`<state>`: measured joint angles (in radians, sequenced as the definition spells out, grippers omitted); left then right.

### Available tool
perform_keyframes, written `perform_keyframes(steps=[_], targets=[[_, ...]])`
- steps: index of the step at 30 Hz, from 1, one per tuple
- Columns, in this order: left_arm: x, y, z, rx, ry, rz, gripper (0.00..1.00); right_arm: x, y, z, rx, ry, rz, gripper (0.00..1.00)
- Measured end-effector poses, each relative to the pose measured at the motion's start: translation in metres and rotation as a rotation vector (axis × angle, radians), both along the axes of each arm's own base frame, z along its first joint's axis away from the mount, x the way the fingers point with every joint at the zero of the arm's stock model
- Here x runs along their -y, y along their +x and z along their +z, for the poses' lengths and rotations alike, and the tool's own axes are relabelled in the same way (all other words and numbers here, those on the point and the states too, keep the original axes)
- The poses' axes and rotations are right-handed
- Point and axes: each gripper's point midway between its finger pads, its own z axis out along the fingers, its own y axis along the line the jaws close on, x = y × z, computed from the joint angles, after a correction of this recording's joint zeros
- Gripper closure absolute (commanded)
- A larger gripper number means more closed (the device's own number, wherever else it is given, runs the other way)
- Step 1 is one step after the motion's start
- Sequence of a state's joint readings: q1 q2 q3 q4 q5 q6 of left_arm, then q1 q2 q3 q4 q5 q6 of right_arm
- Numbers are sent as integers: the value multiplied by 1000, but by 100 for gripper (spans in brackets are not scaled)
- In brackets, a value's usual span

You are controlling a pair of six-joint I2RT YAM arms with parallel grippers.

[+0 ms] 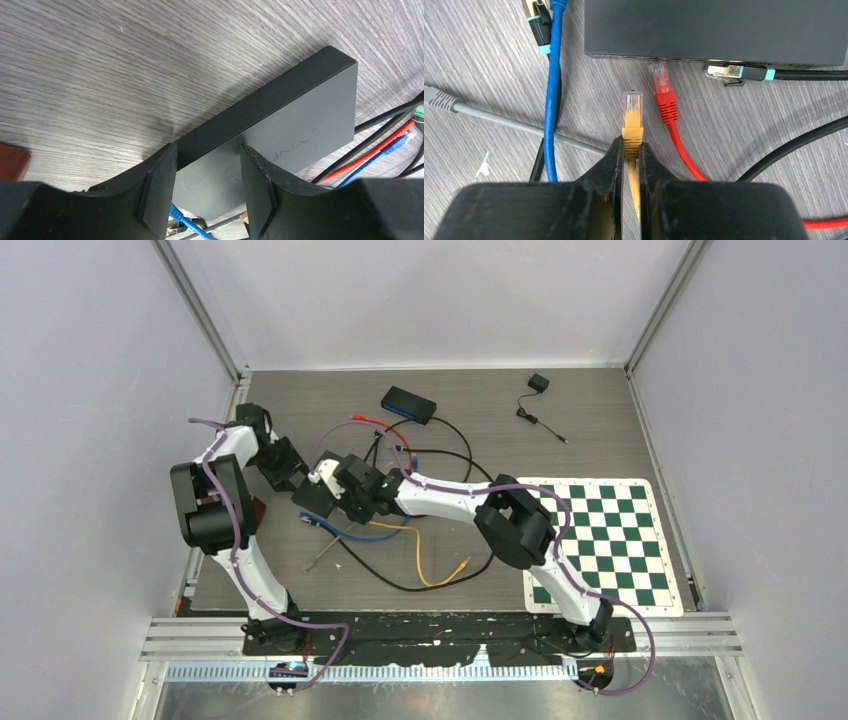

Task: Insert the plug into the switch port
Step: Insert the connector into the switch port.

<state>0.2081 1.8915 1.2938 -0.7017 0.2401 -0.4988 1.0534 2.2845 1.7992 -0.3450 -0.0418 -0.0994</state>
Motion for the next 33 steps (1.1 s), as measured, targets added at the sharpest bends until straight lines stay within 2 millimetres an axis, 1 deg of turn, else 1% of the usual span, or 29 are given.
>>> perform_keyframes(steps=[4,7,11,17,20,33], targets=[[0,1,0,0,-17,2,49,-1,3,-1,3,0,-8,95],[0,1,0,1,-23,3,49,-3,7,-6,9,-5,-17,95],[0,1,0,1,-25,4,49,-3,7,-10,7,-13,-16,95],[0,2,0,2,-34,7,50,-13,13,-8,15,4,-17,95],[1,2,0,4,-40,10,50,-16,14,-10,13,5,-19,95],[2,4,-2,23,-75,27,50,-17,13,-9,-9,-1,-28,95]])
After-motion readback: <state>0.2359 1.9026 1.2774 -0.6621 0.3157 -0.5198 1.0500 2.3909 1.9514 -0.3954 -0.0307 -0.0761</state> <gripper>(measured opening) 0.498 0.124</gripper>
